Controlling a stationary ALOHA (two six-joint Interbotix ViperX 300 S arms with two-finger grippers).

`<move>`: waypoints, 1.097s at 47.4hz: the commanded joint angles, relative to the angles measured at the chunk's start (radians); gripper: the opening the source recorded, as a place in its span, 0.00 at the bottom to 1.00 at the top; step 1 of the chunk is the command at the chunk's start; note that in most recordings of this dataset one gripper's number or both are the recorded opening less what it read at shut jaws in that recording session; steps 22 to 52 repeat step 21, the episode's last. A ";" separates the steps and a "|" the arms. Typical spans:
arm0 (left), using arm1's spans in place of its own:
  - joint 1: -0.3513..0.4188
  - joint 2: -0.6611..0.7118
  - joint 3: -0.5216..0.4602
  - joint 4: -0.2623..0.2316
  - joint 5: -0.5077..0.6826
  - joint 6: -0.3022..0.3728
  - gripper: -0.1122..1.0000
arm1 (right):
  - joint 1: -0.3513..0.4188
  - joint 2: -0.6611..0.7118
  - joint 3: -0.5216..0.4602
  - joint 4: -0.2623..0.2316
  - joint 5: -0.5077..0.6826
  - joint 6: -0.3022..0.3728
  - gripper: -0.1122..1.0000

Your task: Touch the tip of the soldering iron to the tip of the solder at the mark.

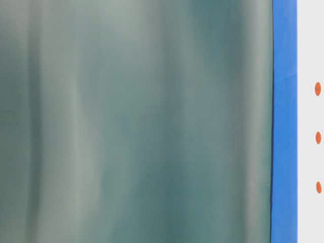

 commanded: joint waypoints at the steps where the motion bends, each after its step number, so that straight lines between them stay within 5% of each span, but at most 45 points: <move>1: 0.003 -0.006 0.014 -0.003 -0.012 -0.006 0.75 | -0.003 0.005 0.026 0.003 -0.069 0.011 0.86; 20: 0.003 0.002 0.103 -0.003 -0.138 -0.091 0.74 | -0.025 0.020 0.164 0.006 -0.305 0.061 0.86; 52: 0.003 0.000 0.103 -0.003 -0.138 -0.091 0.74 | -0.023 0.021 0.164 0.006 -0.308 0.061 0.86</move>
